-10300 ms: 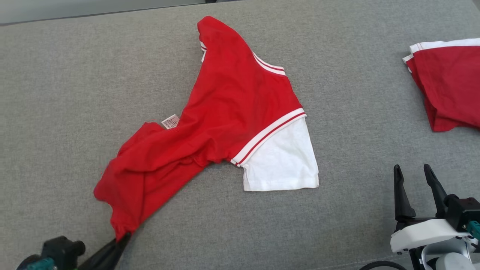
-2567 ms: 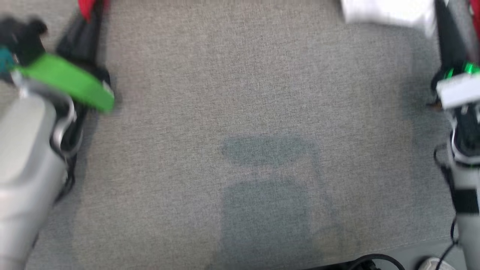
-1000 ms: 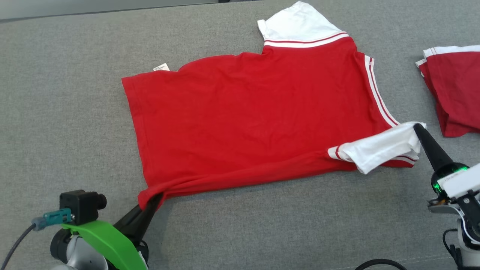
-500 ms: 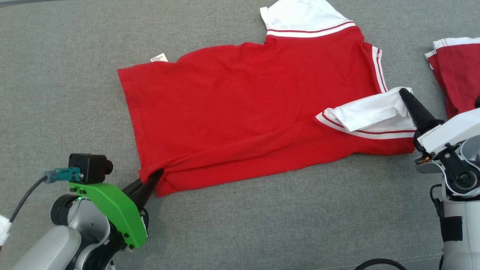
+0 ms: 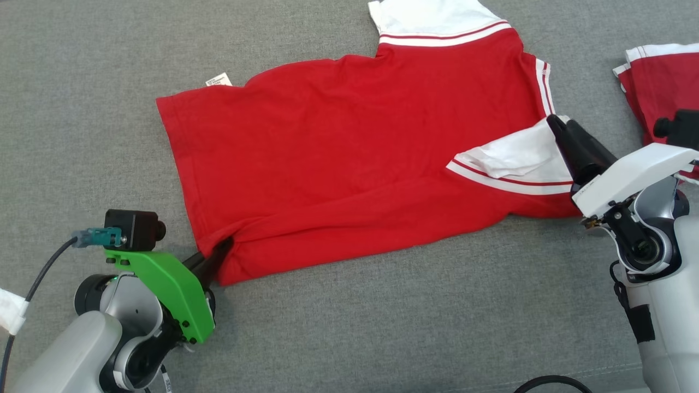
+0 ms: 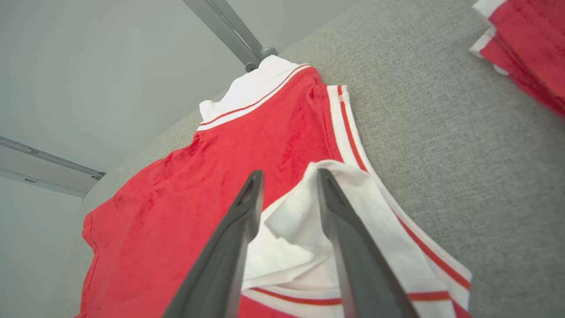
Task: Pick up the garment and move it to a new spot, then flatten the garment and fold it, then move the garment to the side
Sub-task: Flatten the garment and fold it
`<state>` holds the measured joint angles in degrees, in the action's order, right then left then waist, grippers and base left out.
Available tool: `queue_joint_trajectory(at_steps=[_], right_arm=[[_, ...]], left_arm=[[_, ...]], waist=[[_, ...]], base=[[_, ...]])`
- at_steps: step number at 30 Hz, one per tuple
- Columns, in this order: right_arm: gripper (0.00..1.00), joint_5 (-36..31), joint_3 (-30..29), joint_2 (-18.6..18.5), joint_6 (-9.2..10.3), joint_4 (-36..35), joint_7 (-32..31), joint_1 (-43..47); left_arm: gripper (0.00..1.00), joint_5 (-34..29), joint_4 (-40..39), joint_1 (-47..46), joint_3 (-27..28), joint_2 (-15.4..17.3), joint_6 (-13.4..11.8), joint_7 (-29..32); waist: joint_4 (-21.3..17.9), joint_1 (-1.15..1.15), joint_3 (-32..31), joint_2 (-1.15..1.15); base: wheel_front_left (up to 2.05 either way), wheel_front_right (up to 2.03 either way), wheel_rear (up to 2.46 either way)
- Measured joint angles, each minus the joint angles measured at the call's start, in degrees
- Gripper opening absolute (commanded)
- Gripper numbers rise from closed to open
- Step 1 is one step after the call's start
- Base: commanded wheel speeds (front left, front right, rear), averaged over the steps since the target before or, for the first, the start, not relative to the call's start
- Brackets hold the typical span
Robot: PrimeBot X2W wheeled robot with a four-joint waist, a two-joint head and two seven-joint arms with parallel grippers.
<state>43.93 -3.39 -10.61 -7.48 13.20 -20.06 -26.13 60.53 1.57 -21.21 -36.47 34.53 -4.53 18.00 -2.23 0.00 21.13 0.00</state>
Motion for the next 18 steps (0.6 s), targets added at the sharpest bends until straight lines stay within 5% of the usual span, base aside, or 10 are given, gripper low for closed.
queue_joint_trajectory(at_steps=[1, 2, 3, 8, 13, 18], right_arm=[[1.00, 0.12, 1.08, -0.74, 0.00, -0.30, 1.31, 0.01], [1.00, 0.66, 1.33, -1.14, 0.00, -0.46, 2.86, 0.01], [1.00, 1.09, 1.75, -1.74, 0.00, -0.57, 4.20, 0.06], [1.00, 1.60, 4.91, -6.90, 0.00, -2.65, 9.68, 2.12], [1.00, 0.00, 5.41, -11.95, 0.00, -6.11, 16.14, 6.55], [1.00, -8.57, 5.08, -16.23, 0.00, -8.37, 22.47, 13.07]], left_arm=[[0.63, 0.08, 0.08, 0.13, 0.08, -0.19, 0.00, -0.49], [0.89, 0.47, 0.29, 0.47, 0.47, -0.42, -0.11, -1.07], [0.98, 0.54, 0.34, 1.06, 0.76, -0.43, -0.37, -1.54], [1.00, -0.33, -0.44, 4.87, 1.82, 1.13, -2.02, -5.19], [1.00, -4.01, -2.90, 8.17, 4.22, 2.50, -6.43, -11.72], [1.00, -5.95, -6.34, 12.59, 5.77, 1.87, -9.95, -18.22]], waist=[[0.01, 0.00, -0.04, 0.00], [0.02, 0.00, -0.16, 0.00], [0.00, 0.00, -0.34, 0.00], [-0.13, 0.00, -1.53, 0.00], [0.01, 0.00, -3.14, 0.00], [0.21, 0.00, -5.24, 0.00]], base=[[0.00, 0.00, 0.00], [0.00, 0.00, 0.00], [0.00, 0.00, 0.00], [0.00, 0.00, 0.00], [0.00, 0.00, 0.00], [0.00, 0.00, 0.00]])
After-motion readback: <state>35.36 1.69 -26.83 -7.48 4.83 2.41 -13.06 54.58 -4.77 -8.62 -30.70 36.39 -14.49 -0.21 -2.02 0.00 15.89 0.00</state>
